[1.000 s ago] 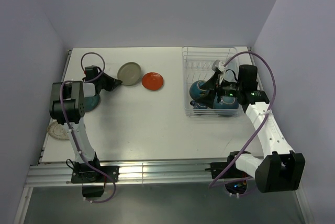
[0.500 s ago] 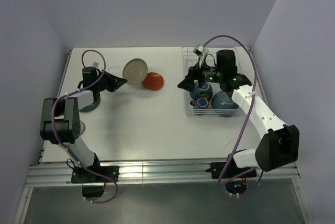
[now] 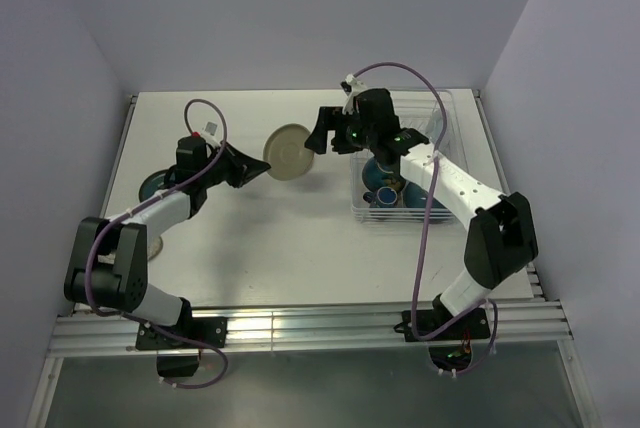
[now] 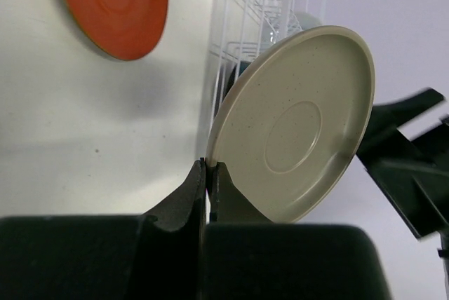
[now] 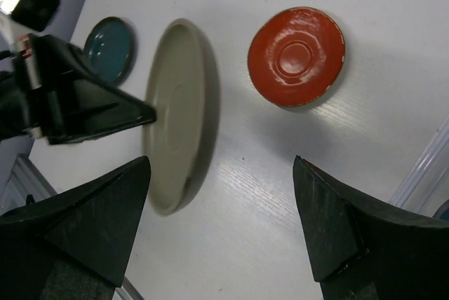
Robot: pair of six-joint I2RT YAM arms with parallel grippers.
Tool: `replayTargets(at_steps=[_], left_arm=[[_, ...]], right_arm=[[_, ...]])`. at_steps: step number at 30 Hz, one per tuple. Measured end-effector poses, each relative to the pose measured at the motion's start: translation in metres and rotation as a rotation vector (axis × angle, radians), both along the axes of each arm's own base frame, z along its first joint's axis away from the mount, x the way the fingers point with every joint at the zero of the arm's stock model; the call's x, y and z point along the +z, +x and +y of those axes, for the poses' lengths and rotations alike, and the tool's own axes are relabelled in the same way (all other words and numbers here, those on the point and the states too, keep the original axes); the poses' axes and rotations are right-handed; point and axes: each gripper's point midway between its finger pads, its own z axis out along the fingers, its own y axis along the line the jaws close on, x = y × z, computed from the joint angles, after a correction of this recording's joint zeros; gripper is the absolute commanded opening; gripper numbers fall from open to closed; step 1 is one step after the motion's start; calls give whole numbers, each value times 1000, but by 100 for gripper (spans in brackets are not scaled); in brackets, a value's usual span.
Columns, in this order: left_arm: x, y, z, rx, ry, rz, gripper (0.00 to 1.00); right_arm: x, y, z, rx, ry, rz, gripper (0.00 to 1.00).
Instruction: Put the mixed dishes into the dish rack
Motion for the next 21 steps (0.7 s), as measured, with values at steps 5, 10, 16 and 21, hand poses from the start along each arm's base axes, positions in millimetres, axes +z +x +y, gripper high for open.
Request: replayTargets(at_steps=[5, 10, 16, 21], left_arm=[[10, -9, -8, -22, -7, -27, 0], [6, -14, -11, -33, -5, -18, 0], [5, -17, -15, -47, -3, -18, 1], [5, -19, -17, -60, -2, -20, 3]], right_arm=[[-19, 6, 0, -46, -12, 54, 83], [-16, 0, 8, -4, 27, 75, 51], [-9, -11, 22, 87, 97, 95, 21], [-10, -7, 21, 91, 114, 94, 10]])
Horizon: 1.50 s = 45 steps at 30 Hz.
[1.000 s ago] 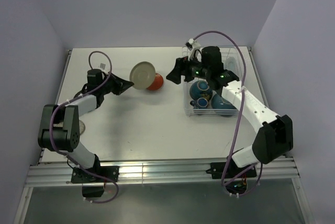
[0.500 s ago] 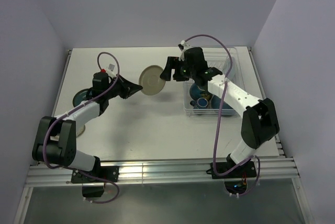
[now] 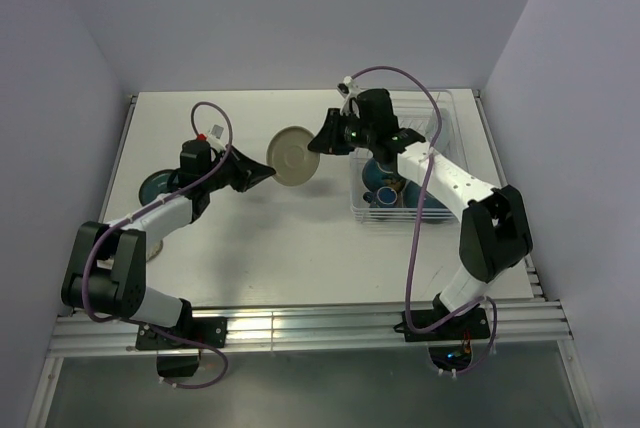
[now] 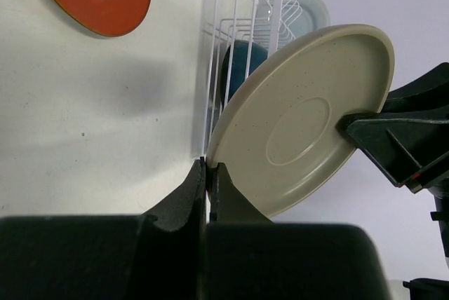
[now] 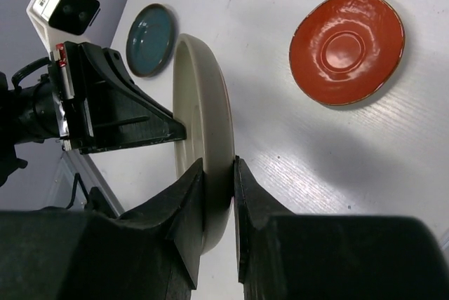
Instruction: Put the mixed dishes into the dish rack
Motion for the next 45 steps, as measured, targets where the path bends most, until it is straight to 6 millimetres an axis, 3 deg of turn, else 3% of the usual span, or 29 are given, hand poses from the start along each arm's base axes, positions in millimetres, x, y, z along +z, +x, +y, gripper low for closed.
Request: replayTargets(at_steps=[2, 5, 8, 17, 24, 28, 38, 45], left_arm=[[0, 0, 0, -2, 0, -1, 5], [1, -1, -1, -7, 1, -3, 22], [6, -5, -5, -26, -15, -11, 32], [24, -14, -20, -107, -72, -59, 40], [33, -18, -26, -149, -88, -96, 59], [43, -14, -27, -161, -77, -136, 63], [69, -12, -16, -150, 62, -259, 68], [100, -16, 16, -75, 272, -428, 75]], right_arm=[[1, 0, 0, 4, 5, -4, 0], [2, 0, -1, 13, 7, -7, 0], [3, -3, -1, 44, 18, -7, 0], [0, -11, -10, 122, 80, 32, 0], [-6, -10, -21, 125, 110, 55, 0], [-6, -6, -31, 108, 126, 62, 0], [17, 12, -91, -20, 150, -11, 0], [52, 28, -163, -216, 90, -167, 0]])
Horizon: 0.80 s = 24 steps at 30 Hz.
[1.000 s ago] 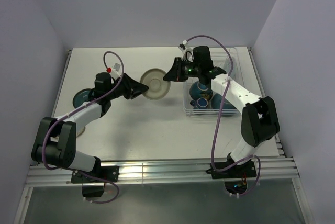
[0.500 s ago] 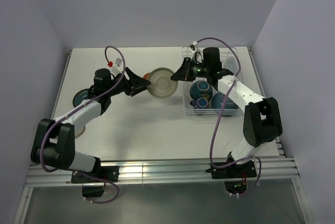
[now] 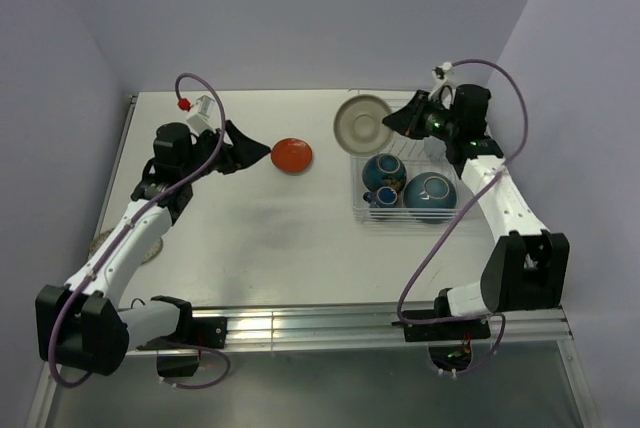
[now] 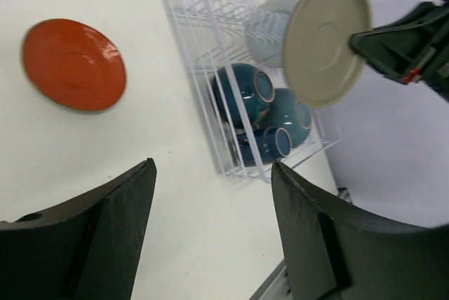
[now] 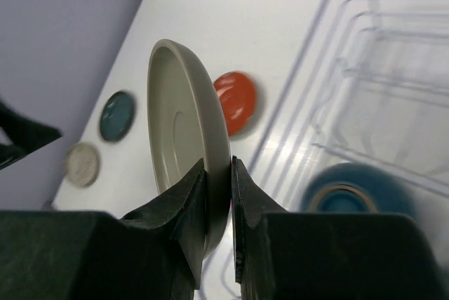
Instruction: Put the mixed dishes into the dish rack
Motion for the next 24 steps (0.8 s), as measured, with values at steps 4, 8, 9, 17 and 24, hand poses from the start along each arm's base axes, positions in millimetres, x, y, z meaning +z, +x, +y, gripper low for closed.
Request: replayTargets(at_steps=[4, 8, 9, 17, 24], left_arm=[[3, -7, 20, 64, 106, -62, 81], [-9, -15, 42, 146, 202, -83, 90], [-14, -18, 47, 164, 223, -77, 90], [-20, -22, 65, 230, 292, -80, 90], [-21, -22, 67, 236, 303, -81, 90]], right_arm=[[12, 0, -49, -171, -84, -81, 0], [11, 2, -90, -324, -176, -118, 0], [9, 3, -99, -359, -209, -126, 0], [1, 14, -148, -545, -399, -164, 0], [-10, 33, -182, -679, -524, -176, 0]])
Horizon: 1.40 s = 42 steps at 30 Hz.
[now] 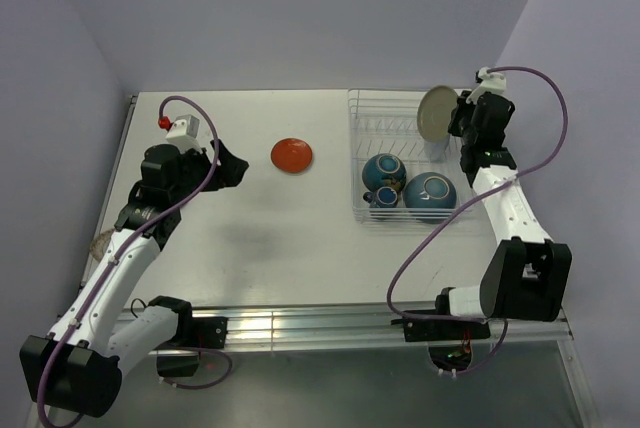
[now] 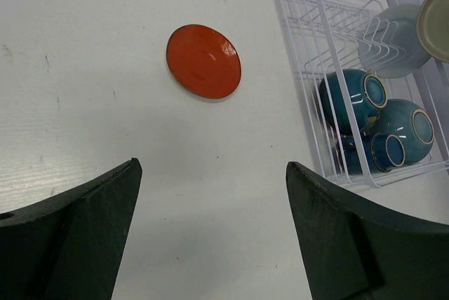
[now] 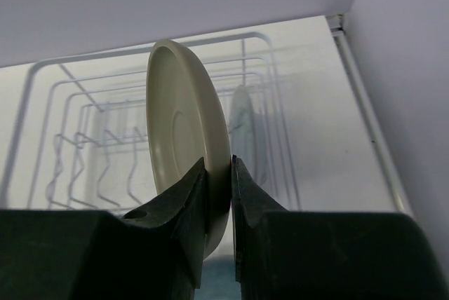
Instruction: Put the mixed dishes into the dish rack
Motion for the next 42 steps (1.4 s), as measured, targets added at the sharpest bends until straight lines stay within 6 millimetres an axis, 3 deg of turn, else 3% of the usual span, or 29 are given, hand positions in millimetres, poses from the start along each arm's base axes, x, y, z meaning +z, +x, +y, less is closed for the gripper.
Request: replayTargets(at_steps=[7, 14, 37, 42], left_arm=[[0, 0, 0, 0, 0, 0, 90], [-1, 0, 0, 0, 1, 4, 90], [-4, -2, 1, 0, 4, 16, 90], [-4, -2, 0, -2, 3, 17, 90]], right_arm=[[-26, 12, -23, -72, -114, 60, 0], [-29, 20, -29, -92, -209, 67, 0], [-61, 54, -11, -94, -350, 134, 0], [-86, 59, -5, -77, -356, 193, 0]])
